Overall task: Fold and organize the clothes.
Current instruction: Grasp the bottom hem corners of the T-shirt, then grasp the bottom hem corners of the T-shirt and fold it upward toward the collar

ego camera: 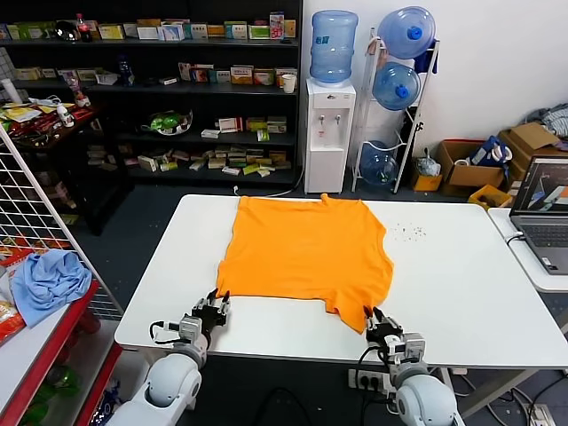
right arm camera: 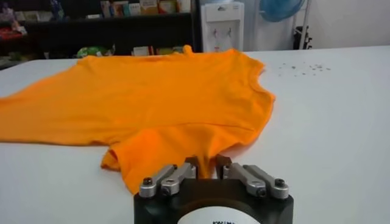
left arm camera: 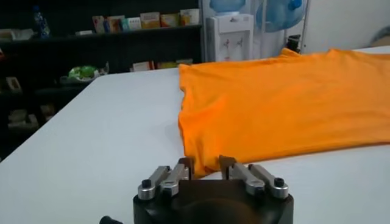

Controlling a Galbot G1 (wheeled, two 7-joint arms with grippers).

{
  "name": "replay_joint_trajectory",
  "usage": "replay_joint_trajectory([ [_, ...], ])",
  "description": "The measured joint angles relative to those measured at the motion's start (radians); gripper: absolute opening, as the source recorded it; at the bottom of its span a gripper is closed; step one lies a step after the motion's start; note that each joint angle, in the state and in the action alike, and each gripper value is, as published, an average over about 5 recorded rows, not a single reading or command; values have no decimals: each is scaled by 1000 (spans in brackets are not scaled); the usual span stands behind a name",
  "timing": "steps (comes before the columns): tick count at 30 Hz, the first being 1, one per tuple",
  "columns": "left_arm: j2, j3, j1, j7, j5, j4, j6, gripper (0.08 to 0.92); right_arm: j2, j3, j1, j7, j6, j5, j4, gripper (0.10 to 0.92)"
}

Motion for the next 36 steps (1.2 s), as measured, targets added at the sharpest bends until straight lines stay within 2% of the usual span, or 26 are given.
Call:
replay_joint_trajectory([
  [2,-2,-4,4,1,-1,-2,-1,273,0,1,-6,0,5,-6,5,131],
  [6,1,-10,15,0,-4,-11,-3,155,-6,7,-22,2,10,-17,27,123],
  [9,10,-14,28,-2,-5,-26,-1,104,-13,14,-39,6,8,-24,54,123],
  [26,109,-37,161,3,34,-221,-12,99,-92,69,-231,33,20,-89,262,123],
  [36,112,-18,161,14,97,-245,-53,99,-126,63,-189,26,104,-112,233,123],
])
